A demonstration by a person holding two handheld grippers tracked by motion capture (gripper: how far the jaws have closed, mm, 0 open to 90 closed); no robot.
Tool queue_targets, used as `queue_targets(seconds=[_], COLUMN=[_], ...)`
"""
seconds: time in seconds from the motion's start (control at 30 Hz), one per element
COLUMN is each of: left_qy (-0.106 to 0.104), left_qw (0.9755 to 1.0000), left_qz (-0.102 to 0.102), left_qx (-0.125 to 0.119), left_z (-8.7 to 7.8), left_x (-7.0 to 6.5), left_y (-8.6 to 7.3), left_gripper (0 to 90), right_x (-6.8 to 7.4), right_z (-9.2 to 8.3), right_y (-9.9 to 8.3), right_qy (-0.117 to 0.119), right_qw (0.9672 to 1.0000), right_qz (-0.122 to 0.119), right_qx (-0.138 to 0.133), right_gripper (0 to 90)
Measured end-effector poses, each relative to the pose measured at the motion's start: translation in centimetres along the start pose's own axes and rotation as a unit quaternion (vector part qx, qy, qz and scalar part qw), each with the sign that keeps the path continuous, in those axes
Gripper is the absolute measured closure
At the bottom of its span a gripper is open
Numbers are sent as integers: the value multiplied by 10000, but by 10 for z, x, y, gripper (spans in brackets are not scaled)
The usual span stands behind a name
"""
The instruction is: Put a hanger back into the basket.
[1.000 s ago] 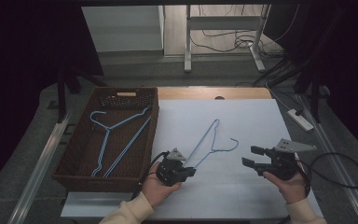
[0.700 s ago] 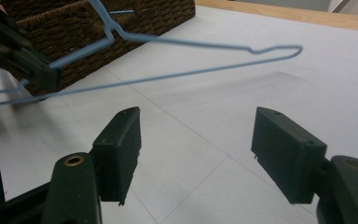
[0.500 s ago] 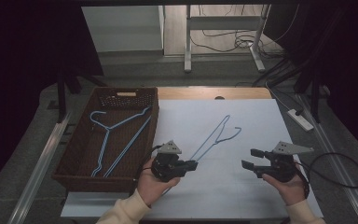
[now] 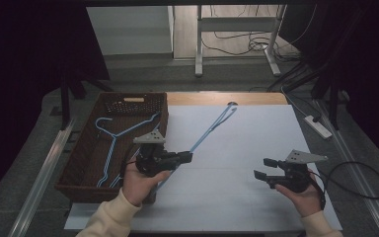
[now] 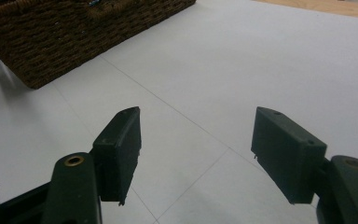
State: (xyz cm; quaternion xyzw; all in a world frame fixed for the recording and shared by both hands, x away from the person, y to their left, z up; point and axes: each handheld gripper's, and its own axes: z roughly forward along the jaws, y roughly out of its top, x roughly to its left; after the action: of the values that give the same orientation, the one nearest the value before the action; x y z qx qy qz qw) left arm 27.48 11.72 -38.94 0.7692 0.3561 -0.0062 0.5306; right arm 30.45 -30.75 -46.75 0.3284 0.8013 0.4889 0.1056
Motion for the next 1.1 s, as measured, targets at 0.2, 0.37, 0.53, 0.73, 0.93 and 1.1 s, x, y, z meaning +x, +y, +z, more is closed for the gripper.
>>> queue_targets(seconds=[0.2, 0.37, 0.53, 0.73, 0.93, 1.1], left_qy=[122, 194, 309, 442, 584, 623], left_qw=[9997, 9990, 9978, 9957, 9937, 9929], left_qz=[-30, -121, -257, -508, -676, -822], left_qx=[-211, -393, -536, -637, -676, -596], left_z=[-29, -53, -75, -99, -116, -125], left_x=[14, 29, 47, 74, 98, 116], left_y=[7, 6, 0, -10, -22, -30], left_gripper=[868, 868, 868, 868, 868, 868], right_x=[0, 0, -1, -1, -1, -1], right_z=[2, 3, 3, 4, 5, 6], right_y=[0, -1, -1, -1, -1, -2], right_qy=[-36, -78, -118, -126, -128, -135], right_qw=[10000, 9999, 9999, 9999, 9998, 9998], right_qz=[-11, 0, 27, 27, 29, 27], right_qx=[53, 91, 102, 107, 119, 135], right_gripper=[340, 340, 340, 340, 340, 340])
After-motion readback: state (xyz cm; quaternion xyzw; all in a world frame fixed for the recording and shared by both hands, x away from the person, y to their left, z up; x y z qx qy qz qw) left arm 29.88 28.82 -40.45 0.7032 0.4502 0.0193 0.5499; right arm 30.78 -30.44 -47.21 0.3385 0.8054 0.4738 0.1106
